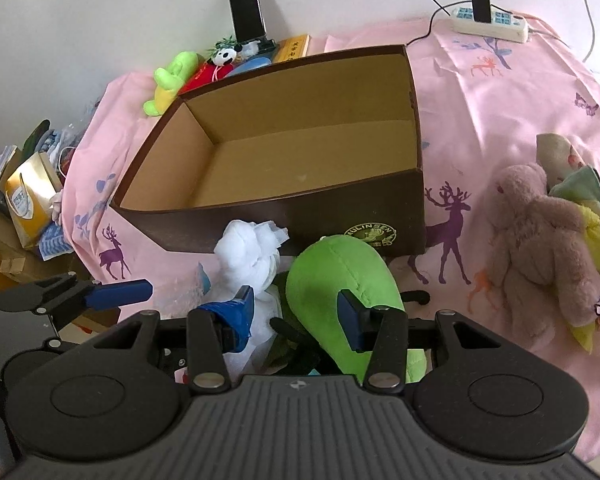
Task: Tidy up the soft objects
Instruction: 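Move the right gripper toward the white cloth bundle beside the box, then close the right gripper on the white cloth bundle and lift it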
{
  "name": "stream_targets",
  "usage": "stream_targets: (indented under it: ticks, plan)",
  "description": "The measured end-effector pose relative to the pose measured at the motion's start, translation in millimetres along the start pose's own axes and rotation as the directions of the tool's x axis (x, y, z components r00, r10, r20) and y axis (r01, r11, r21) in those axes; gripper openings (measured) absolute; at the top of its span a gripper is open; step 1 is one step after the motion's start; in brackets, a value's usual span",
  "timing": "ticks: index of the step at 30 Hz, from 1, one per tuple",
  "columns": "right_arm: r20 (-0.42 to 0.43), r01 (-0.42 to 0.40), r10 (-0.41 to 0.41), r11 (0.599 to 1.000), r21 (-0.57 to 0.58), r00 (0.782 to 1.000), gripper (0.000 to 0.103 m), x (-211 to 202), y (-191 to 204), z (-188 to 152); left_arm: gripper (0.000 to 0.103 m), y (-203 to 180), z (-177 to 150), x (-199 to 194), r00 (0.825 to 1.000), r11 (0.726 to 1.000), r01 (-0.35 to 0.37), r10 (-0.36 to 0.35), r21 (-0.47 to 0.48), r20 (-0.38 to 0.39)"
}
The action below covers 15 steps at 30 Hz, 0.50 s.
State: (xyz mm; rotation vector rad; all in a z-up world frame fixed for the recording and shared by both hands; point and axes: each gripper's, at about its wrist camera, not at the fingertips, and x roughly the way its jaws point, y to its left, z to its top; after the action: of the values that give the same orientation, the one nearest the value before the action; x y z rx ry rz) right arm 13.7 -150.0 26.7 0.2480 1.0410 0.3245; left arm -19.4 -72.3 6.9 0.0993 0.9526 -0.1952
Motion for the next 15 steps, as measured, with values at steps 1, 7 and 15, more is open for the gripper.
stream_targets:
  ticks: [1, 7, 15]
  plan:
    - [-0.003, -0.002, 0.002, 1.0, 0.004, 1.0, 0.029, 1, -1, 0, 0.076, 1, 2, 0, 1.0, 1.0, 0.004, -0.004, 0.001, -0.003]
    - [-0.01, -0.033, 0.034, 0.998, 0.05, 0.999, 0.029, 3, -7, 3, 0.076, 4, 5, 5, 1.0, 1.0, 0.02, -0.02, 0.006, -0.022]
    - [-0.045, -0.158, 0.163, 0.983, 0.096, 0.986, 0.03, 15, -3, 17, 0.074, 4, 1, 15, 0.993, 0.993, 0.116, -0.116, 0.01, 0.003]
